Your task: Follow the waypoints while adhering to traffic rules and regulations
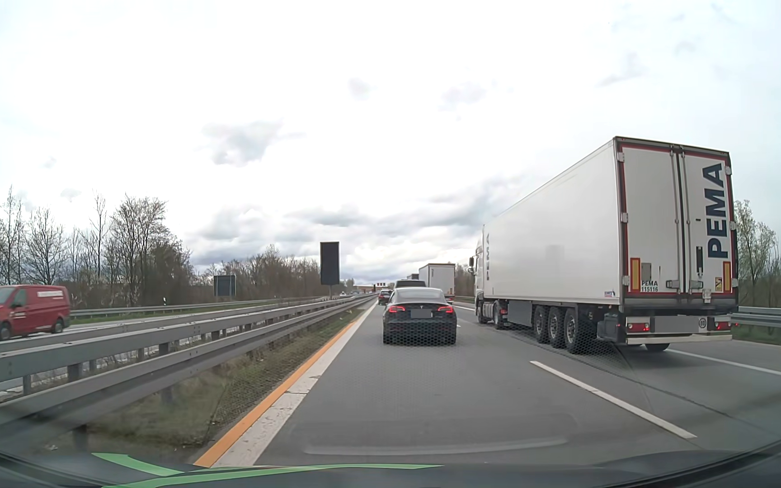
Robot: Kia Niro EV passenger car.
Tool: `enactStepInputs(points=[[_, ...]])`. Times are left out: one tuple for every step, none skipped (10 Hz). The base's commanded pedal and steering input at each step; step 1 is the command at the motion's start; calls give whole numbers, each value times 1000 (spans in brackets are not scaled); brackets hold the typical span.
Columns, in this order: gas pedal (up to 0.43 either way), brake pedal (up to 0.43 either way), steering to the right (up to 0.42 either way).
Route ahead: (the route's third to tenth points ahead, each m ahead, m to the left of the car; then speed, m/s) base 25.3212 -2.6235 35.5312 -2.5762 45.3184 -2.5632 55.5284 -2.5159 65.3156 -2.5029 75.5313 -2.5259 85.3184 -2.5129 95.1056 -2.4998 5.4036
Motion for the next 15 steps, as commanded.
enactStepInputs(points=[[0,0,0],[0,0,0],[47,0,0],[67,0,0],[79,0,0],[79,0,0],[79,0,-1],[79,0,-1],[87,0,-1],[87,0,-1],[87,0,-1],[87,0,-1],[87,0,-1],[87,0,-1],[87,0,-2]])
